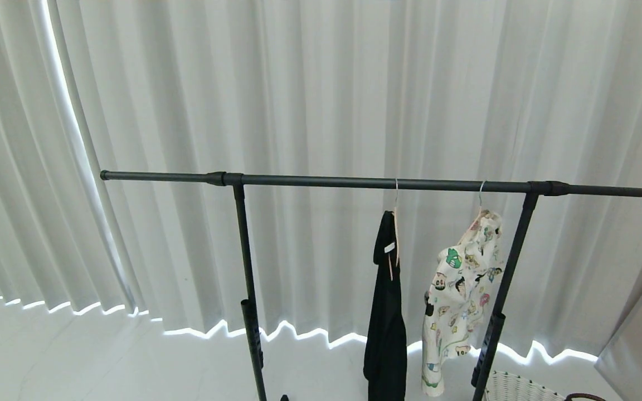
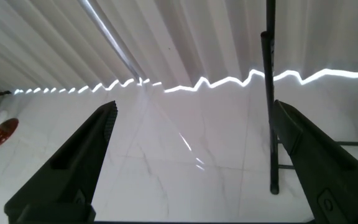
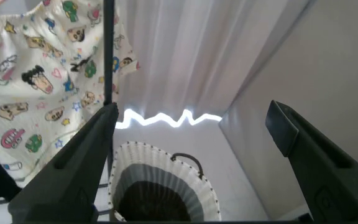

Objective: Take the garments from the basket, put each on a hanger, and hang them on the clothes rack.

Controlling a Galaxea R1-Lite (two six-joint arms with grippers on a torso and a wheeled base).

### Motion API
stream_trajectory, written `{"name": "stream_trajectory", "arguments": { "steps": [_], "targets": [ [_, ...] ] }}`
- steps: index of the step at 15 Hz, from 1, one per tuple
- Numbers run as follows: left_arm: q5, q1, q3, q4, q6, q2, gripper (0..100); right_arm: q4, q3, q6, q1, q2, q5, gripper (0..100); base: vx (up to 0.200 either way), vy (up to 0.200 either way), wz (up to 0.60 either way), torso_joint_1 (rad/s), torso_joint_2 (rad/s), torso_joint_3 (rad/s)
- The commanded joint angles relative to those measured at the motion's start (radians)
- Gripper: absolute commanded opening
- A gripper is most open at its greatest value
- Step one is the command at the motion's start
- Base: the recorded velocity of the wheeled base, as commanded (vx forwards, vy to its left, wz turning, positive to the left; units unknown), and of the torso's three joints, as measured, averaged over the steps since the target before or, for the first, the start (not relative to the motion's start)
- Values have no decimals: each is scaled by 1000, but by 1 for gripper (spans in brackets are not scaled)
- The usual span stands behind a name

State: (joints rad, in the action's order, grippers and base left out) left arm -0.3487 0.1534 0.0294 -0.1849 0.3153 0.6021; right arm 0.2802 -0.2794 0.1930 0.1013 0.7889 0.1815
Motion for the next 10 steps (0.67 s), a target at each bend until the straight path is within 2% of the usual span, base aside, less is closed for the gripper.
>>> {"name": "stream_trajectory", "arguments": {
  "steps": [1,3,5,6,7,10],
  "targets": [
    [-15,0,-8,160,22,-337,100,-115,101,60,0,-264,6,100,0,0,0,0,0,0],
    [-58,-29,-8,160,22,-436,100,-294,134,85,0,-490,6,100,0,0,0,0,0,0],
    [-95,-57,-9,157,10,-510,100,-411,175,80,-2,-706,7,100,0,0,0,0,0,0],
    [-111,-57,-12,157,-39,-505,100,-266,261,28,-2,-691,29,100,0,0,0,0,0,0],
    [-125,-57,-12,157,-73,-505,100,-156,279,-14,-2,-695,26,100,0,0,0,0,0,0],
    [-127,-57,-17,157,-85,-505,100,-193,279,-1,-2,-694,29,100,0,0,0,0,0,0]
  ]
}}
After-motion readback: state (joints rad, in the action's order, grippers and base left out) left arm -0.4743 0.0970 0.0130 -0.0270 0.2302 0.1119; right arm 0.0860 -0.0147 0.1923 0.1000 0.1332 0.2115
